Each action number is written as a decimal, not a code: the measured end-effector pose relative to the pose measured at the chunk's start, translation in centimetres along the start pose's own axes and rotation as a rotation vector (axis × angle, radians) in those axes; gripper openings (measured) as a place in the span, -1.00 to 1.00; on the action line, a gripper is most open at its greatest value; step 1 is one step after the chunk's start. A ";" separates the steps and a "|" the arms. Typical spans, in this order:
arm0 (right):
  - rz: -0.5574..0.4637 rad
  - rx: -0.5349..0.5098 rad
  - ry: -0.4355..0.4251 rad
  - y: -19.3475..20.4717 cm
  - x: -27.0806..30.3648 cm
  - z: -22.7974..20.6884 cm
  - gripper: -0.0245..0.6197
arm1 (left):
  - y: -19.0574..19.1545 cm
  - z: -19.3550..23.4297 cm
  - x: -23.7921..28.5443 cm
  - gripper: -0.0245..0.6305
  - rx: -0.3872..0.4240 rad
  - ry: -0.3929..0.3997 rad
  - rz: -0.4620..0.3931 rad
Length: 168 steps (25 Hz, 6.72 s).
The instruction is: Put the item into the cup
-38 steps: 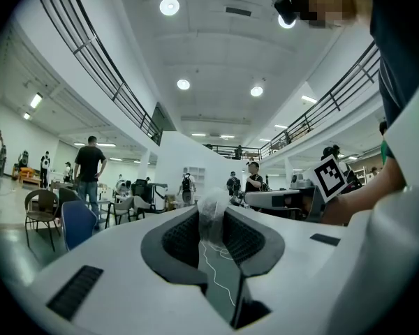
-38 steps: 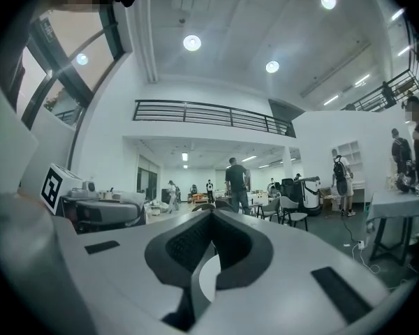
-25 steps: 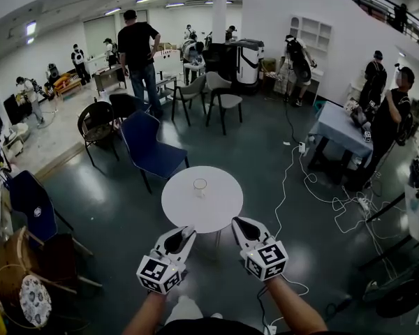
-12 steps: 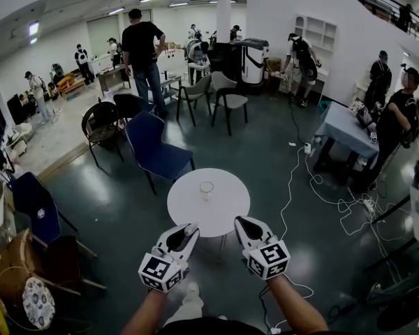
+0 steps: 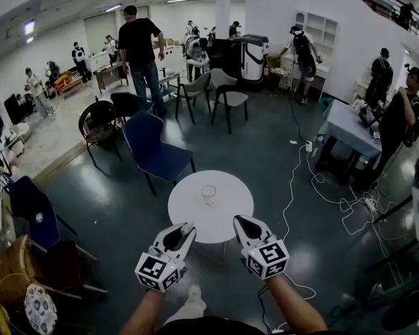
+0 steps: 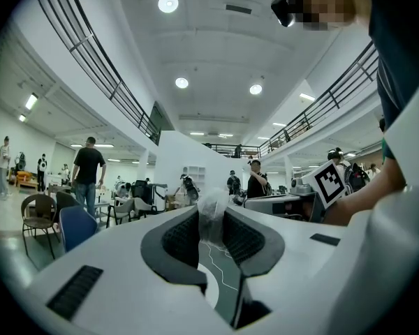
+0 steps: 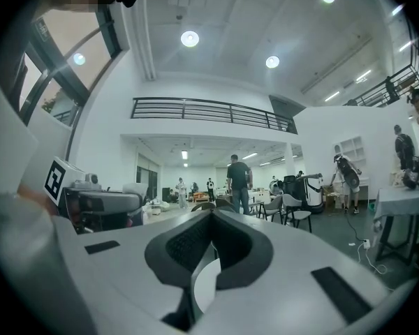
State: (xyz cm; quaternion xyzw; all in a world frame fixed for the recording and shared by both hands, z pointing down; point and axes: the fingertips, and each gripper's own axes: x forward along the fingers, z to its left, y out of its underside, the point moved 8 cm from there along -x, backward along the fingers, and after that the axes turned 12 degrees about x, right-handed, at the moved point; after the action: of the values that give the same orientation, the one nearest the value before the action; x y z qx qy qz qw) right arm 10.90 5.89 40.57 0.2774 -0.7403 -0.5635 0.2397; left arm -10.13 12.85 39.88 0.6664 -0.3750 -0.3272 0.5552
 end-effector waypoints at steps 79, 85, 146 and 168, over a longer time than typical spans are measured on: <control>0.230 0.125 0.229 7.8 35.6 -27.1 -0.88 | 22.1 28.2 35.2 -0.66 -0.107 0.242 0.213; 0.304 0.129 0.202 10.5 36.2 -29.8 -0.88 | 25.8 27.4 39.2 -0.66 -0.089 0.264 0.265; 0.443 0.209 0.202 17.9 39.6 -39.9 -0.88 | 40.9 29.1 50.5 -0.60 -0.083 0.260 0.480; 0.300 0.084 0.177 6.3 39.4 -30.6 -0.88 | 25.8 29.3 41.5 -0.87 -0.075 0.268 0.308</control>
State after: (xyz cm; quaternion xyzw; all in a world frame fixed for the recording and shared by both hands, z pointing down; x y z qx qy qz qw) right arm 1.60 -41.04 55.95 0.2223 -0.7722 -0.4635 0.3735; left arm -17.67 -40.06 59.58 0.6176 -0.3825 -0.1606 0.6682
